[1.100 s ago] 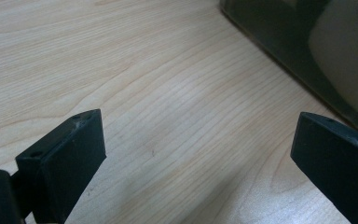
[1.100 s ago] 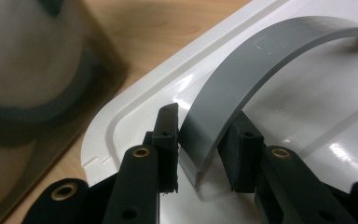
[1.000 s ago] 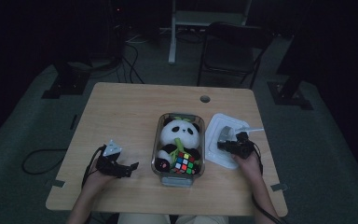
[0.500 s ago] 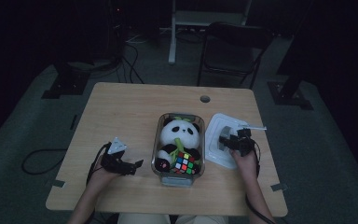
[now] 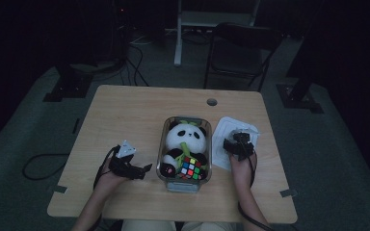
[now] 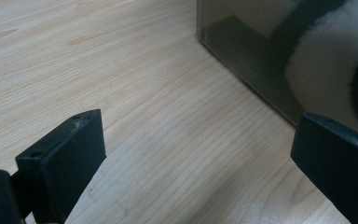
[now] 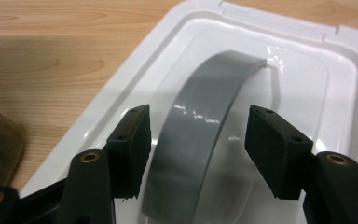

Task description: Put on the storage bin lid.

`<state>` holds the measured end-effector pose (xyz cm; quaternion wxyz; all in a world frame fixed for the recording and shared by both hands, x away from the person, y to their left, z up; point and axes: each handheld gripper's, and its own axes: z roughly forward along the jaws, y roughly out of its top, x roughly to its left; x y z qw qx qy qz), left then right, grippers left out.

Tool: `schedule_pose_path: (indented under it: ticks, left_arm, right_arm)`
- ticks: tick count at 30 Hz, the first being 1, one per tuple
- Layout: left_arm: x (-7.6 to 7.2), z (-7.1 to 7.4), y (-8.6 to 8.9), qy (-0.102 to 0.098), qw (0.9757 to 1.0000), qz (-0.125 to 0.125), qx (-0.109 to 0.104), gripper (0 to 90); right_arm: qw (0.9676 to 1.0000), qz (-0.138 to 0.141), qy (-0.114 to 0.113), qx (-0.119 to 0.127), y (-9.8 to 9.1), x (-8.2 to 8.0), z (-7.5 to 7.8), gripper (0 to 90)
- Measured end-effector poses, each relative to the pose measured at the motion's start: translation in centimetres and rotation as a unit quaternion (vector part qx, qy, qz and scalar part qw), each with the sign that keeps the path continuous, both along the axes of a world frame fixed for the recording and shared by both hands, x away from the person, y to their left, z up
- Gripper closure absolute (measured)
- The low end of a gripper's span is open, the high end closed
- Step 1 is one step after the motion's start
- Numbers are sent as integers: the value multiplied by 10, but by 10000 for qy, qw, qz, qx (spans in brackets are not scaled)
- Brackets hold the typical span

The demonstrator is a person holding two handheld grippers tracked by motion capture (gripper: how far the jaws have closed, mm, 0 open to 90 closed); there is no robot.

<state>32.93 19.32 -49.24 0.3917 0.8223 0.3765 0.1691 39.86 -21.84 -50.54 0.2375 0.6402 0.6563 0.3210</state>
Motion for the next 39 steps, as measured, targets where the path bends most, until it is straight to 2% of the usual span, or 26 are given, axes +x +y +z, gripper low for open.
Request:
schedule_pose_path:
  ticks: [2,4,6,8,12,15,20,27,28,29,30,34,39]
  left_arm:
    - [1,-1,-1,7,10000,-5,-9,37]
    - [1,-1,-2,4,10000,16,4,37]
    - [2,-2,-3,7,10000,6,26,37]
    - [3,-2,-4,-1,10000,23,2,37]
    - [4,-1,-5,-29,10000,-5,-28,37]
    - [6,0,-8,-51,10000,-27,-14,37]
    - [7,1,-14,-97,9999,-87,42,36]
    - [6,0,-28,-106,9996,-249,30,37]
    - [6,0,-28,-106,9996,-249,30,36]
    - [6,-1,-31,-107,9995,-301,23,36]
    - [5,0,-34,-146,9994,-282,104,37]
    - [4,0,-37,-139,9996,-253,65,37]
    - [-1,1,-49,-122,9987,-477,165,37]
  right_arm:
    - [10000,18,29,0,1,0,-3,444]
    - [9999,53,-1,-99,1,-1,-4,485]
    - [9998,106,-16,-174,3,-2,-3,603]
    - [9997,137,-30,-180,2,-3,-2,612]
    - [9997,212,-8,87,-7,-4,0,679]
    - [9993,338,-80,170,-12,-9,7,684]
    - [9978,433,-265,435,-24,-21,28,686]
    - [9937,584,-634,721,-40,-43,70,687]
    - [9937,584,-634,721,-40,-43,70,687]
    - [9927,632,-729,727,-41,-46,78,687]
    - [9909,707,-829,793,-41,-53,91,687]
    - [9863,889,-1047,913,-39,-64,111,688]
    - [9804,1263,-1095,1046,-27,-74,128,688]
